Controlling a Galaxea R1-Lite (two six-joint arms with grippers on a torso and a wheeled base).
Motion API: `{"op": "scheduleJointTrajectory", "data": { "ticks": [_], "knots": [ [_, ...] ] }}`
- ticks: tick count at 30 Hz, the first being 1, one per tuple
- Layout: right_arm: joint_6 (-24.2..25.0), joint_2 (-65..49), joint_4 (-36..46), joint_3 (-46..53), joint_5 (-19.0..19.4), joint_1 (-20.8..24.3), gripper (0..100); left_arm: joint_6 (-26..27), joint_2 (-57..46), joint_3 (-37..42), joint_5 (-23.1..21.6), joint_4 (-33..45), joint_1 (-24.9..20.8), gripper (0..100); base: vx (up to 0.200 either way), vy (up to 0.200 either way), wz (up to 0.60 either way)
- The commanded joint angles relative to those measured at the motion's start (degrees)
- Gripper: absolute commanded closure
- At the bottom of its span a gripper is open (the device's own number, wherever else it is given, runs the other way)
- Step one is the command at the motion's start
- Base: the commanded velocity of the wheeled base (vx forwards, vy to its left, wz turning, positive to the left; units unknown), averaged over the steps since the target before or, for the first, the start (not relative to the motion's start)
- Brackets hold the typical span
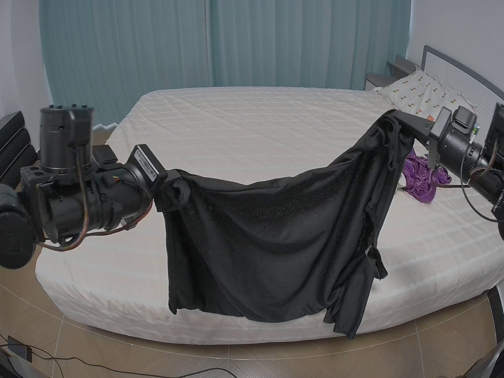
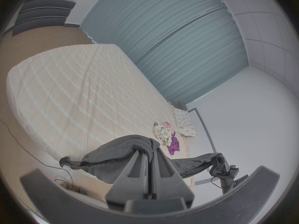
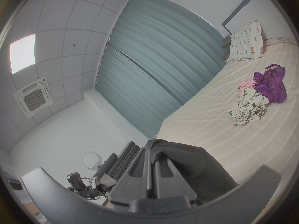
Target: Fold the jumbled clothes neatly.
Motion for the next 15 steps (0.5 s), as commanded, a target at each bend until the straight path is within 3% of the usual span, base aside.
{"op": "scheduleJointTrajectory", "data": {
  "ticks": [1,10,15],
  "knots": [
    [-3.44,12.61,-0.86,-5.84,-0.12,-0.75,100,-2.70,11.14,-5.21,-2.44,-1.48,3.98,100,0.000,0.000,0.00],
    [-3.79,22.37,-1.04,-12.08,-2.23,-0.83,100,-3.84,21.24,-13.39,-6.57,-3.32,7.94,100,0.178,0.000,0.00],
    [-3.88,27.20,-1.13,-15.86,-6.01,-0.83,100,-3.76,26.87,-18.57,-7.28,-2.97,9.17,100,0.200,0.000,0.00]
  ]
}}
